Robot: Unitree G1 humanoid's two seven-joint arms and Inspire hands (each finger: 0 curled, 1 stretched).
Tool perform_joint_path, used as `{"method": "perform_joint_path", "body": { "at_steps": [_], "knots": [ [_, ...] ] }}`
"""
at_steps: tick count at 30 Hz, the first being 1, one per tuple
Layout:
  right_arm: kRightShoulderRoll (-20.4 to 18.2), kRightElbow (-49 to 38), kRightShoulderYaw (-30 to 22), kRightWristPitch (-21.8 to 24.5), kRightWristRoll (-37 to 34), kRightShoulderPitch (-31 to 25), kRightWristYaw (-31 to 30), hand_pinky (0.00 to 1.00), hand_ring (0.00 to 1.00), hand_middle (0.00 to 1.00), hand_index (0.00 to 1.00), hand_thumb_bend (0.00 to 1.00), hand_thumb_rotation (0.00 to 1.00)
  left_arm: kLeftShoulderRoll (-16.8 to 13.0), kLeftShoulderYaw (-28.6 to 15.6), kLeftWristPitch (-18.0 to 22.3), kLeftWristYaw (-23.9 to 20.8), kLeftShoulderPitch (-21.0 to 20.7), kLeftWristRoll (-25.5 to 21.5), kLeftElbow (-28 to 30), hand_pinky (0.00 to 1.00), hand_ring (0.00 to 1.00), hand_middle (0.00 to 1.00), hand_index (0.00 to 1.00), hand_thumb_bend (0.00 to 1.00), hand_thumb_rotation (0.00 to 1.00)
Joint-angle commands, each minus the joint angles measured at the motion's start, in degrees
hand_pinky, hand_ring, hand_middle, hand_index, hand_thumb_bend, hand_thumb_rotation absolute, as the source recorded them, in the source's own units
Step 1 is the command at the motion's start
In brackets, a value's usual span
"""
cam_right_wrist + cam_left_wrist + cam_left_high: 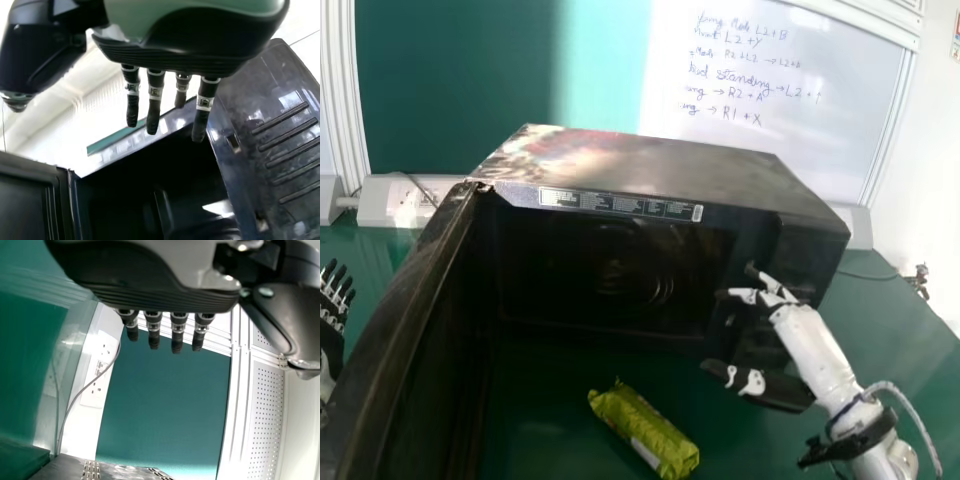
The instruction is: Put biscuit inside oven
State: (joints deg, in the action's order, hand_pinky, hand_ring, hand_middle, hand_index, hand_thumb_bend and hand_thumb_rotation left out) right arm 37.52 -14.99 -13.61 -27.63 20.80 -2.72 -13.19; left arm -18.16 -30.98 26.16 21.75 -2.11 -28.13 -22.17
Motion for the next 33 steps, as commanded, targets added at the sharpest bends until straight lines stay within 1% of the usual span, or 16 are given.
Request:
{"method": "perform_joint_path", "body": {
  "at_steps": [1, 4, 6, 8, 10, 12, 16, 20, 24, 26, 29, 33],
  "knots": [
    [1.18, -2.67, -0.46, 2.73, -0.12, -0.58, -2.17, 0.68, 0.78, 0.81, 0.81, 1.00, 0.72, 0.49, -0.30, 0.81, 0.22, -0.39, -0.21, -0.09, 0.93, 0.88, 0.86, 0.91, 0.28, 1.00],
    [1.96, -5.55, -0.57, 5.82, -0.77, -0.88, -4.83, 0.66, 0.77, 0.81, 0.81, 1.00, 0.71, 0.48, -0.22, 1.05, 0.09, -0.43, 0.10, -0.27, 0.93, 0.89, 0.86, 0.91, 0.29, 1.00],
    [2.57, -7.17, -0.72, 7.43, -0.80, -0.95, -6.48, 0.66, 0.77, 0.80, 0.81, 1.00, 0.71, 0.60, -0.13, 0.52, -0.57, -0.33, 0.24, 0.17, 0.92, 0.88, 0.85, 0.91, 0.30, 1.00],
    [3.26, -8.99, -0.91, 9.66, -1.14, -1.09, -8.61, 0.66, 0.77, 0.80, 0.81, 1.00, 0.72, 0.60, 0.02, 0.01, -0.83, -0.18, 0.19, 0.67, 0.93, 0.88, 0.85, 0.91, 0.30, 1.00],
    [4.07, -10.70, -1.03, 11.99, -1.71, -1.19, -10.89, 0.66, 0.76, 0.79, 0.81, 1.00, 0.73, 0.46, 0.04, 0.87, 0.00, -0.41, 0.06, -0.12, 0.93, 0.89, 0.86, 0.91, 0.29, 1.00],
    [4.89, -11.90, -1.05, 13.48, -2.17, -1.09, -12.65, 0.66, 0.75, 0.79, 0.80, 1.00, 0.74, 0.56, -0.06, 0.48, 0.23, -0.50, -0.46, -0.13, 0.93, 0.89, 0.87, 0.92, 0.28, 1.00],
    [6.68, -14.40, -0.60, 16.58, -2.02, -0.60, -16.32, 0.66, 0.75, 0.78, 0.80, 1.00, 0.77, 0.59, -0.08, 0.96, 0.17, -0.66, -0.07, -0.50, 0.92, 0.89, 0.86, 0.91, 0.27, 1.00],
    [8.67, -18.36, 0.35, 22.33, -1.67, -0.11, -21.45, 0.69, 0.77, 0.80, 0.82, 1.00, 0.79, 0.65, 0.07, 0.34, -0.68, -0.35, 0.37, 0.16, 0.92, 0.88, 0.86, 0.91, 0.28, 1.00],
    [11.64, -21.90, 2.28, 28.50, -0.78, 1.53, -27.50, 0.71, 0.79, 0.82, 0.84, 1.00, 0.77, 0.78, 0.25, 0.44, -1.00, -0.22, 0.68, 0.53, 0.93, 0.89, 0.86, 0.92, 0.28, 1.00],
    [12.37, -23.28, 3.10, 31.32, -0.79, 2.34, -29.60, 0.71, 0.79, 0.82, 0.85, 1.00, 0.72, 0.75, 0.29, 0.43, -1.14, -0.26, 0.83, 0.48, 0.92, 0.88, 0.86, 0.91, 0.28, 1.00],
    [12.99, -24.40, 4.24, 33.65, -0.41, 3.25, -31.28, 0.69, 0.78, 0.81, 0.85, 1.00, 0.67, 0.73, 0.22, 0.55, -0.90, -0.48, 0.67, 0.07, 0.92, 0.88, 0.86, 0.92, 0.29, 1.00],
    [14.28, -25.53, 5.91, 35.42, 0.18, 4.62, -33.39, 0.70, 0.79, 0.82, 0.85, 1.00, 0.65, 0.78, 0.28, 0.41, -0.82, -0.65, 0.51, 0.20, 0.92, 0.88, 0.85, 0.90, 0.29, 1.00]
  ]
}}
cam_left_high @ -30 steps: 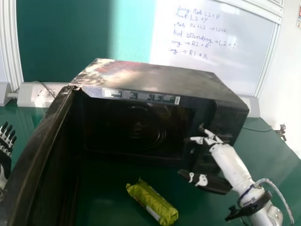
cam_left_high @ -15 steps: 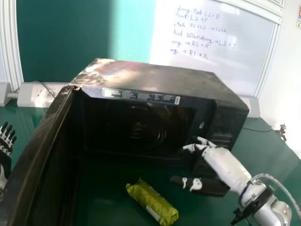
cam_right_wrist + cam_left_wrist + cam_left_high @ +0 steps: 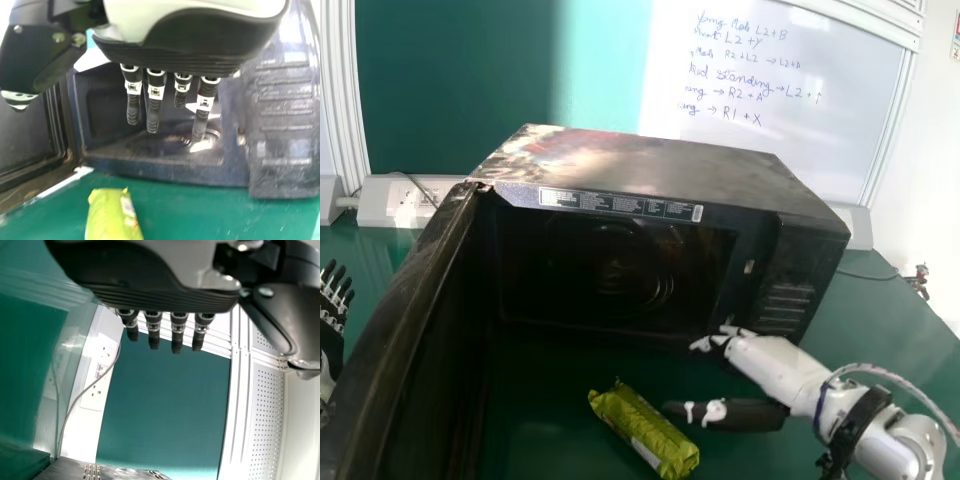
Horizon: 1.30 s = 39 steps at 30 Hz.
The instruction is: Put biscuit inside oven
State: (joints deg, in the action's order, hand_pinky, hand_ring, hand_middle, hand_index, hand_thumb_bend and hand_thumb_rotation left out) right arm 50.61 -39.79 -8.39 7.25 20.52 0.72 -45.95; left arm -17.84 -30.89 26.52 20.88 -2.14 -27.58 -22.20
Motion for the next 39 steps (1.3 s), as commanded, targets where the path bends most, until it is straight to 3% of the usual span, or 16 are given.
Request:
{"method": "perform_joint_path", "body": {
  "at_steps": [1, 11, 24, 39],
  "knots": [
    [1.32, -1.03, 1.18, 0.85, 0.90, 1.47, -0.92, 0.70, 0.79, 0.82, 0.86, 1.00, 0.65, 0.55, 0.21, -0.19, 0.03, -0.54, -0.22, 0.59, 0.92, 0.88, 0.85, 0.90, 0.29, 1.00],
    [1.41, -5.07, 5.12, 2.24, 9.68, 2.05, -1.62, 0.69, 0.76, 0.80, 0.84, 0.99, 0.71, 0.55, 0.21, 0.15, 0.07, -0.19, 0.18, 0.85, 0.92, 0.88, 0.85, 0.90, 0.29, 1.00],
    [2.19, -8.01, 11.07, 4.68, 17.50, 5.58, -11.04, 0.69, 0.75, 0.78, 0.83, 0.97, 0.63, 0.60, -0.02, -0.71, -0.06, 0.17, -0.50, 1.71, 0.92, 0.88, 0.85, 0.90, 0.28, 1.00],
    [-0.33, -6.32, 17.53, 5.26, 24.29, 9.91, -17.54, 0.70, 0.73, 0.77, 0.80, 1.00, 0.63, 0.45, -0.10, -0.55, 0.19, 0.31, -0.51, 1.76, 0.93, 0.88, 0.85, 0.91, 0.29, 1.00]
  ]
}}
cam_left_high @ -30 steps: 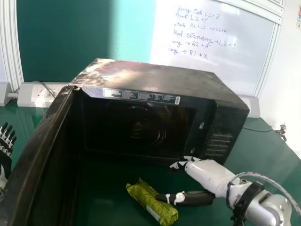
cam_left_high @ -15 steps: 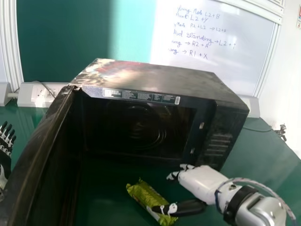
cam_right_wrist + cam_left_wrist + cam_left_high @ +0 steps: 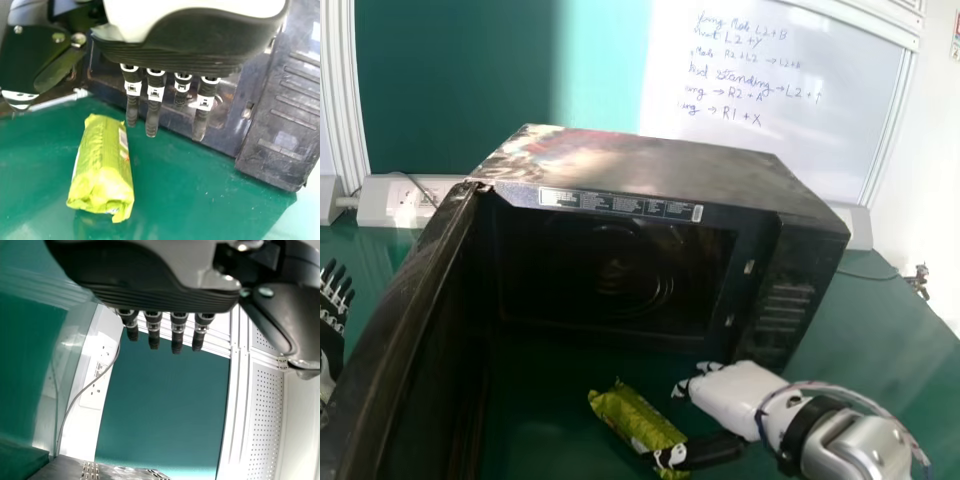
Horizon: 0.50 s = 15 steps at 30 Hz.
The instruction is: Put biscuit inside oven
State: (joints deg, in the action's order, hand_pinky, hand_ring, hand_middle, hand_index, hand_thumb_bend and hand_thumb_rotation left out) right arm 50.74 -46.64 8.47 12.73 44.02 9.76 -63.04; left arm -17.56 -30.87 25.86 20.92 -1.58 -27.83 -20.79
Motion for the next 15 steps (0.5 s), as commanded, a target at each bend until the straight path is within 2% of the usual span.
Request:
{"method": "perform_joint_path", "body": {
  "at_steps": [1, 5, 9, 15],
  "knots": [
    [-0.54, 0.73, 1.13, -0.37, 1.27, 1.22, -0.90, 0.70, 0.73, 0.77, 0.81, 1.00, 0.64, 0.36, -0.08, -0.18, -0.20, -0.11, -0.23, 0.91, 0.93, 0.88, 0.85, 0.91, 0.29, 1.00],
    [-1.47, 1.06, 2.67, -0.60, 3.18, 2.45, -2.67, 0.68, 0.73, 0.78, 0.82, 1.00, 0.63, 0.68, -0.05, -1.25, -0.63, 0.28, -0.77, 2.28, 0.92, 0.88, 0.85, 0.90, 0.28, 1.00],
    [-3.07, 1.32, 4.14, -0.95, 5.94, 2.77, -3.09, 0.63, 0.69, 0.76, 0.81, 1.00, 0.62, 0.41, -0.12, -0.69, -0.34, 0.33, -0.38, 1.74, 0.92, 0.88, 0.85, 0.90, 0.30, 1.00],
    [-6.68, 1.69, 6.75, -2.40, 12.64, 2.35, -2.66, 0.65, 0.72, 0.77, 0.81, 1.00, 0.63, 0.39, -0.04, -1.15, -0.64, 0.59, -0.22, 2.28, 0.92, 0.88, 0.85, 0.91, 0.29, 1.00]
  ]
}}
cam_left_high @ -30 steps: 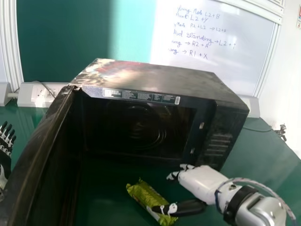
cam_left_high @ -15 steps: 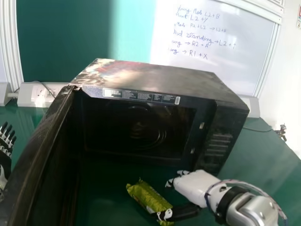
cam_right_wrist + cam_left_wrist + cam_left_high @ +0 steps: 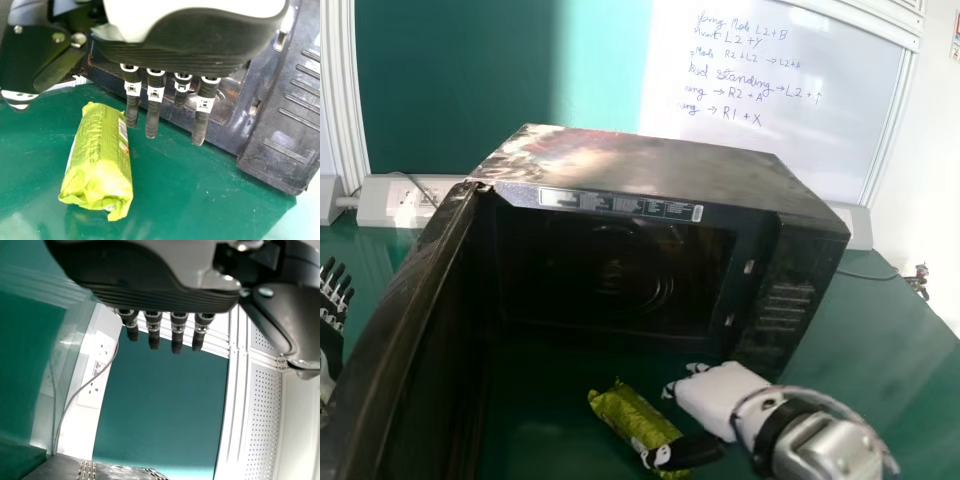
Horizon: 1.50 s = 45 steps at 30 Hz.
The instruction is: Put biscuit inside oven
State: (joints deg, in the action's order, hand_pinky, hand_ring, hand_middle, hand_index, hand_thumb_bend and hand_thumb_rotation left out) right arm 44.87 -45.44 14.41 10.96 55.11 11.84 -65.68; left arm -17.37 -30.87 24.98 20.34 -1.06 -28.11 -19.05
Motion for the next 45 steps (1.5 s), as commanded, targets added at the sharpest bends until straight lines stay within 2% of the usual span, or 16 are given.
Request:
{"method": "perform_joint_path", "body": {
  "at_steps": [1, 7, 14, 21, 24, 29, 39, 42, 45],
  "knots": [
    [-1.41, 0.62, 1.24, -1.10, 2.70, 0.22, -0.04, 0.65, 0.72, 0.77, 0.81, 1.00, 0.63, 0.22, -0.07, -0.19, -0.12, -0.04, 0.08, 0.42, 0.92, 0.88, 0.85, 0.91, 0.29, 1.00],
    [-4.34, 2.27, 2.69, -5.29, 8.04, -1.41, 2.60, 0.58, 0.66, 0.73, 0.79, 1.00, 0.62, 0.14, -0.10, 0.34, 0.46, -0.12, -0.01, -0.04, 0.92, 0.88, 0.86, 0.91, 0.28, 1.00],
    [-6.98, 4.29, 3.48, -8.40, 11.25, -1.87, 2.01, 0.49, 0.58, 0.67, 0.77, 1.00, 0.59, 0.34, -0.13, 0.06, -0.15, 0.02, 0.29, 0.42, 0.91, 0.87, 0.85, 0.91, 0.29, 1.00],
    [-8.11, 6.65, 4.51, -11.24, 12.61, -1.13, 0.04, 0.51, 0.62, 0.71, 0.79, 1.00, 0.59, 0.25, -0.23, -0.04, 0.48, -0.10, -0.37, 0.18, 0.92, 0.89, 0.86, 0.92, 0.30, 1.00],
    [-8.69, 7.59, 4.57, -11.79, 13.15, -1.40, -0.24, 0.51, 0.62, 0.72, 0.80, 1.00, 0.58, 0.46, -0.07, -0.52, -0.49, 0.22, 0.07, 1.25, 0.92, 0.88, 0.85, 0.91, 0.29, 1.00],
    [-9.09, 9.16, 5.20, -13.15, 14.13, -1.05, -1.76, 0.50, 0.60, 0.71, 0.81, 1.00, 0.59, 0.48, -0.25, -0.28, 0.40, 0.06, -0.73, 0.81, 0.92, 0.88, 0.86, 0.91, 0.28, 1.00],
    [-10.41, 11.50, 5.22, -14.29, 16.73, -1.44, -0.17, 0.48, 0.58, 0.70, 0.81, 1.00, 0.58, 0.22, -0.26, -0.23, 0.72, 0.06, -0.42, 0.68, 0.93, 0.89, 0.86, 0.91, 0.29, 1.00],
    [-10.95, 11.94, 5.13, -14.27, 17.46, -1.70, 0.46, 0.52, 0.62, 0.72, 0.81, 1.00, 0.58, 0.54, -0.08, -0.57, -0.59, 0.38, 0.39, 1.59, 0.92, 0.88, 0.85, 0.91, 0.29, 1.00],
    [-11.74, 12.14, 5.21, -14.06, 19.72, -2.54, 2.61, 0.53, 0.63, 0.72, 0.80, 1.00, 0.63, 0.24, 0.00, -0.53, -0.42, 0.47, 0.46, 1.30, 0.92, 0.89, 0.86, 0.91, 0.28, 1.00]
  ]
}}
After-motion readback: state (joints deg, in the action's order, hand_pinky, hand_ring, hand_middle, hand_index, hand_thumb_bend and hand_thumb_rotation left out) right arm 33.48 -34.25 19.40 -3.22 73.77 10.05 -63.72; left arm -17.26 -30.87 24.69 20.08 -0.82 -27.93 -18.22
